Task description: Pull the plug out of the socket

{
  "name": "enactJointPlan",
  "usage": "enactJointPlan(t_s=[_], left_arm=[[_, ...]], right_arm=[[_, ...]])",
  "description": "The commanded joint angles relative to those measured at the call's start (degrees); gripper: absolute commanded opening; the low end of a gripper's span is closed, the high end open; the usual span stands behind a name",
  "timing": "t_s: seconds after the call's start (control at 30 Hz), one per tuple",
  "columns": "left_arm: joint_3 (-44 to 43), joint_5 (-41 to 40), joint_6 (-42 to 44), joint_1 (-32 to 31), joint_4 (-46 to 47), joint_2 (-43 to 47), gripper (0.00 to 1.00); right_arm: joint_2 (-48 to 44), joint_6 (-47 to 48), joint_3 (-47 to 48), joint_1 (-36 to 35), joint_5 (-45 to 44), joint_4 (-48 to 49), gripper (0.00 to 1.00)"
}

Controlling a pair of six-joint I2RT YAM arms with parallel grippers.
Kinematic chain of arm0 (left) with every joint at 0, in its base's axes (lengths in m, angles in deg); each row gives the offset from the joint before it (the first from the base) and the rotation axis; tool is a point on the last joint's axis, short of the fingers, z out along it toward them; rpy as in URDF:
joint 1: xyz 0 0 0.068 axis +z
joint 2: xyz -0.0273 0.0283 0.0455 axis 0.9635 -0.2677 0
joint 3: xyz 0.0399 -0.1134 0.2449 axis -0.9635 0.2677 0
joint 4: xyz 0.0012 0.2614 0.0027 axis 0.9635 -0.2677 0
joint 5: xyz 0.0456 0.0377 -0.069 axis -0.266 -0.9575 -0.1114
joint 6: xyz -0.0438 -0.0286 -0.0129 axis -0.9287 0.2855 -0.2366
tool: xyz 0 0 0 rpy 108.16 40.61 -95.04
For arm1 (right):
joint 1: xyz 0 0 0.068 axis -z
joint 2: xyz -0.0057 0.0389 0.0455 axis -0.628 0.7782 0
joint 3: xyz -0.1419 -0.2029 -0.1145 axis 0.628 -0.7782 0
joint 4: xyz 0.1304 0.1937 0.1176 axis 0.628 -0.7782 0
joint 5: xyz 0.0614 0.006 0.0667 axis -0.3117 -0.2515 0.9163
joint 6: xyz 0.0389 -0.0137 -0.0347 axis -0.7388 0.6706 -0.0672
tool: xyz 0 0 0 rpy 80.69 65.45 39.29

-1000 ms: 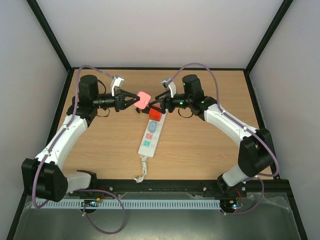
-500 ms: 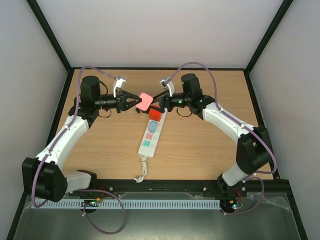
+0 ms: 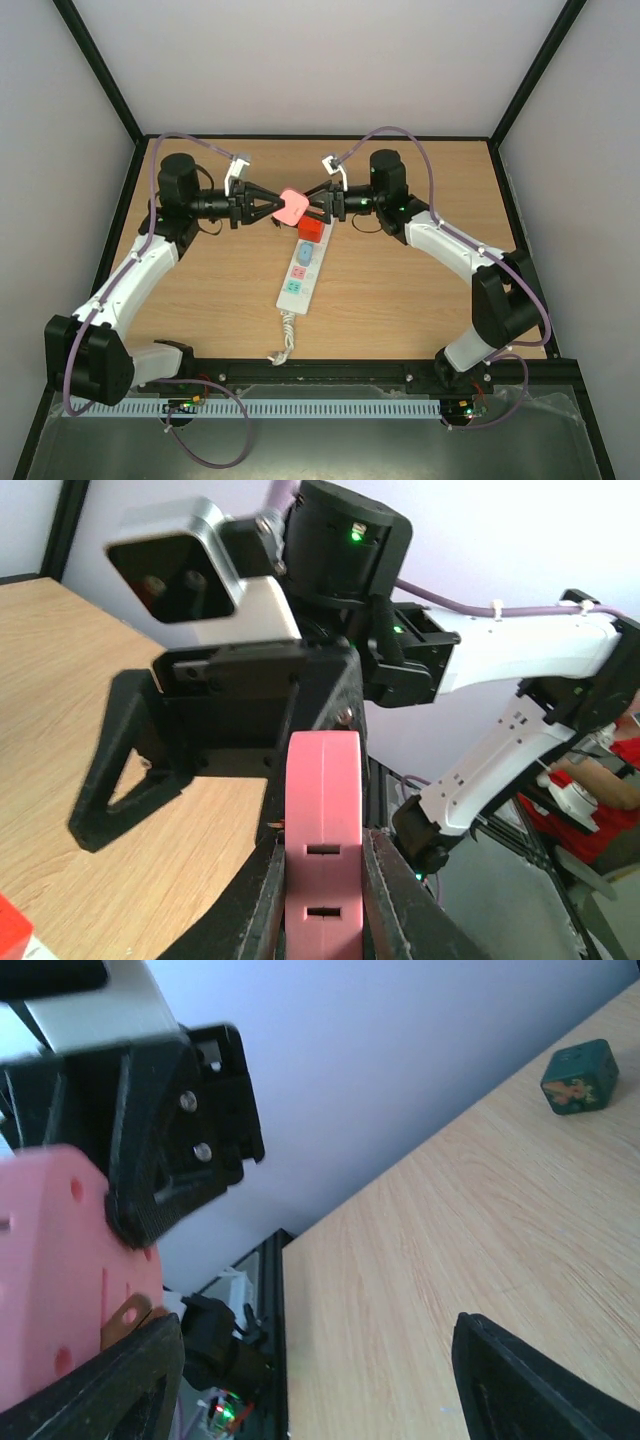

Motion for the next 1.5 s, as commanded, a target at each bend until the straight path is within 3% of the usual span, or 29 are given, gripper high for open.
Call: enactJointPlan(t_s=[0.0, 0.4, 0.53, 0.77, 1.07, 1.47], left_arm=[[3.1, -2.3, -3.0, -0.3, 1.0, -1.0, 0.03], [3.5, -3.3, -4.3, -0.3, 2.6, -1.5, 0.03], [0.6, -3.1, 1.6, 0.4, -3.7, -1.1, 0.03], [0.1, -3.9, 3.7, 6.4, -5.0, -0.7, 0.03], [-3.7, -23.5, 8.1, 15.3, -8.6, -10.2, 0.03], [-15.2, -36.2, 10.1, 18.5, -8.8, -30.4, 0.03]], right_arm=[[-2.3, -6.4, 1.6, -2.1, 7.7, 14.9, 0.74], [-0.9, -10.0, 2.7, -4.9, 9.4, 18.4, 0.74], [0.2, 1.6, 6.4, -2.7, 0.7, 1.4, 0.74], [1.7, 5.3, 7.1, 4.9, -13.7, -4.9, 0.76], [0.5, 9.8, 3.6, 8.7, -14.6, -9.2, 0.80], [-0.2, 16.7, 3.3, 8.7, -14.8, -15.9, 0.93]])
